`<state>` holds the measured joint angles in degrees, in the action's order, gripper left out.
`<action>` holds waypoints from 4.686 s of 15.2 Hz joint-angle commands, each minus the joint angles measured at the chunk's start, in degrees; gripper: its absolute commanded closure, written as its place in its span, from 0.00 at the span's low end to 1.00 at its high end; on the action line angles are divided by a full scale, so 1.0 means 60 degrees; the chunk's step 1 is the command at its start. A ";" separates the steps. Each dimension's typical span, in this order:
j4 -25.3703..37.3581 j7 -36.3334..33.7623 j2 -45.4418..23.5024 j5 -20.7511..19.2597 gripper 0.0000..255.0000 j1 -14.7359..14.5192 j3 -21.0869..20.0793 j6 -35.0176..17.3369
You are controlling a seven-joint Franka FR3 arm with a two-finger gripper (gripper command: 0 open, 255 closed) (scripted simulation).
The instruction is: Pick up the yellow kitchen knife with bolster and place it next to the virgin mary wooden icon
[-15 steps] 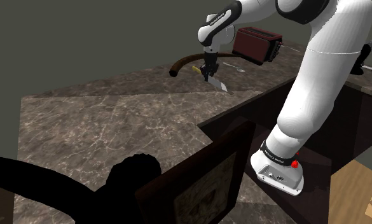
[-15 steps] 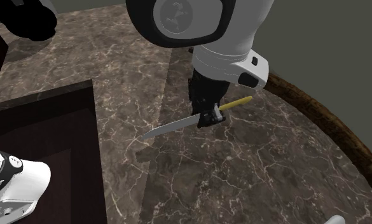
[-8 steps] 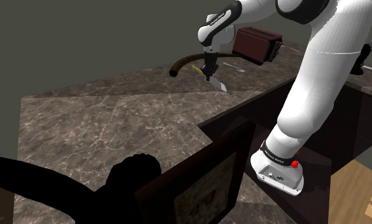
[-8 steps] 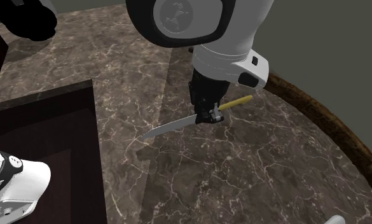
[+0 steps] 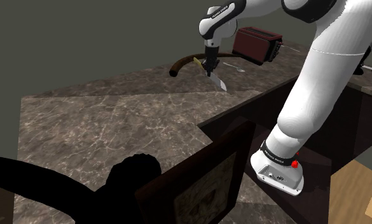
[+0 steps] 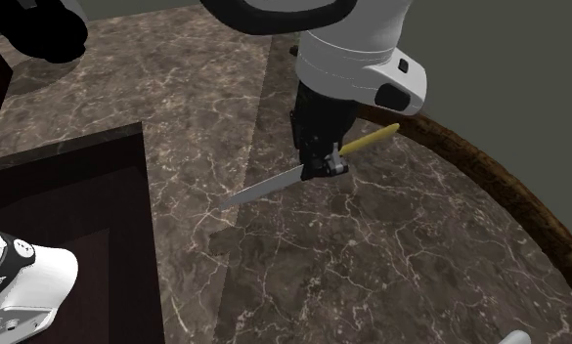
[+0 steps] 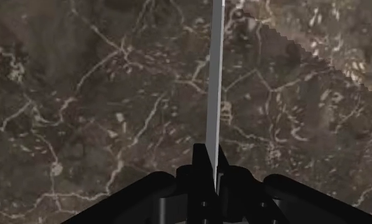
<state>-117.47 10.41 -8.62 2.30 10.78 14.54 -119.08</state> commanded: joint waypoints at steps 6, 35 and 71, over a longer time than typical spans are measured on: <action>0.0469 -0.0087 0.0393 -0.0122 1.00 -0.0023 0.0015 0.0853; 0.3465 -0.0213 0.1029 -0.0303 1.00 -0.0047 0.0023 0.4462; 0.4821 -0.1317 0.3064 -0.0602 1.00 -0.0605 -0.0520 0.7803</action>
<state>-85.53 3.54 7.15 -0.92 7.56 12.01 -71.83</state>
